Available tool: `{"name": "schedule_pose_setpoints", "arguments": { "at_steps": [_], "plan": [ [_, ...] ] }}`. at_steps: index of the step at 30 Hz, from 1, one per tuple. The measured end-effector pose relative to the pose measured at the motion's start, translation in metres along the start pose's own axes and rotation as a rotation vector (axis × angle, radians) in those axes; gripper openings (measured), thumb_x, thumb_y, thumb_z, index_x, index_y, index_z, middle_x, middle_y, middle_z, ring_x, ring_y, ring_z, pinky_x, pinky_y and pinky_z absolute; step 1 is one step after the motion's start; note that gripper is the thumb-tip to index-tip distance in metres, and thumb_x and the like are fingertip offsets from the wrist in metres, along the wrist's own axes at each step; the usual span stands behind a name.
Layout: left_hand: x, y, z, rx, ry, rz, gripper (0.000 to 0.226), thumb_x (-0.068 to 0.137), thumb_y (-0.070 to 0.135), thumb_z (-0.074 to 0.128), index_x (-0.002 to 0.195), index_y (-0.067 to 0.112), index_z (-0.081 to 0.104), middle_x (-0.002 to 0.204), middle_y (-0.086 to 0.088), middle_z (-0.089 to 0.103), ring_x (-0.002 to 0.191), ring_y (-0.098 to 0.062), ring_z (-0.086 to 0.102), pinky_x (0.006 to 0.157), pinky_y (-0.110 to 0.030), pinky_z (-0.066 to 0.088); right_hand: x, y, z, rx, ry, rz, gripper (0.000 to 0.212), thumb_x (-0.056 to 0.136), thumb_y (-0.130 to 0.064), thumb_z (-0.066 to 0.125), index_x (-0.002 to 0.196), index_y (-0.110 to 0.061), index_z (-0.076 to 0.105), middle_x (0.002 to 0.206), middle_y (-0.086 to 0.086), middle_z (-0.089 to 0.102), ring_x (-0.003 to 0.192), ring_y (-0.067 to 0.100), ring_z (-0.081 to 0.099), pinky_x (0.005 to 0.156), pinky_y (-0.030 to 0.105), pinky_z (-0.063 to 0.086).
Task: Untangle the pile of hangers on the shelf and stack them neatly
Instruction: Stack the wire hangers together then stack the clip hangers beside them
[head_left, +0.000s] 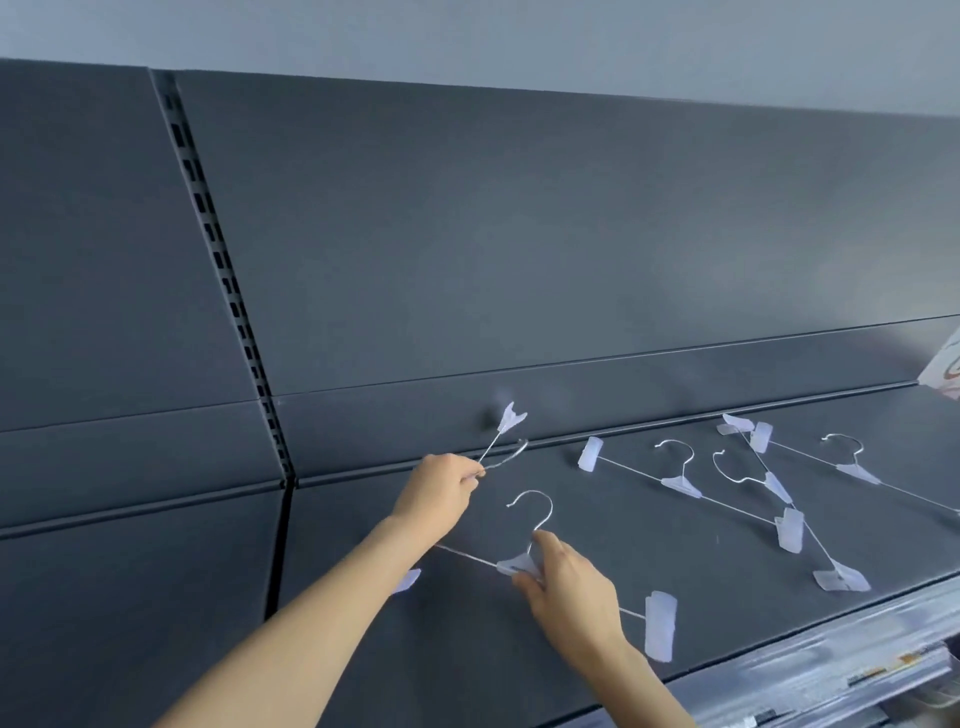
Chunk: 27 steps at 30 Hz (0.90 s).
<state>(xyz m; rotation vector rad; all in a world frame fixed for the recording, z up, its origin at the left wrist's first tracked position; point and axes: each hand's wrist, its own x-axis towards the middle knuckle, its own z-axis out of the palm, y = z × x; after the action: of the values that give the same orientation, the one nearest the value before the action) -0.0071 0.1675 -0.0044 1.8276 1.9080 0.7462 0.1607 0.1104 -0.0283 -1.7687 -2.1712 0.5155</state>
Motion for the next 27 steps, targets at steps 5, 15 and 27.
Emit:
{"name": "schedule_pose_setpoints", "arguments": {
  "at_steps": [5, 15, 27],
  "plan": [
    [-0.019, 0.000, -0.022, -0.191, 0.104, -0.038, 0.025, 0.089, 0.003, 0.050, 0.104, 0.007, 0.069, 0.081, -0.007, 0.064, 0.072, -0.019, 0.056, 0.072, -0.022, 0.045, -0.004, 0.028, -0.005, 0.032, 0.004, 0.111, 0.034, 0.091, -0.041, 0.048, 0.113, -0.015, 0.045, 0.113, -0.003, 0.060, 0.105, 0.021, 0.055, 0.071, 0.031, 0.040],
    [-0.104, -0.079, -0.065, -0.176, 0.149, -0.297, 0.011, 0.093, 0.015, 0.048, 0.101, 0.019, 0.055, 0.094, -0.003, 0.066, 0.071, -0.010, 0.065, 0.066, -0.025, 0.047, 0.010, 0.009, -0.008, 0.027, 0.114, -0.092, 0.022, 0.090, -0.035, 0.052, 0.099, -0.015, 0.046, 0.096, -0.002, 0.059, 0.088, 0.023, 0.054, 0.064, 0.032, 0.039],
    [-0.202, -0.165, -0.158, -0.167, 0.461, -0.561, 0.017, 0.089, 0.003, 0.047, 0.082, 0.004, 0.063, 0.078, -0.008, 0.065, 0.059, -0.020, 0.054, 0.060, -0.025, 0.043, 0.020, -0.091, 0.055, 0.092, 0.019, -0.355, 0.028, 0.088, -0.031, 0.053, 0.076, -0.019, 0.031, 0.092, -0.007, 0.065, 0.076, 0.021, 0.050, 0.056, 0.031, 0.039]
  ]
}}
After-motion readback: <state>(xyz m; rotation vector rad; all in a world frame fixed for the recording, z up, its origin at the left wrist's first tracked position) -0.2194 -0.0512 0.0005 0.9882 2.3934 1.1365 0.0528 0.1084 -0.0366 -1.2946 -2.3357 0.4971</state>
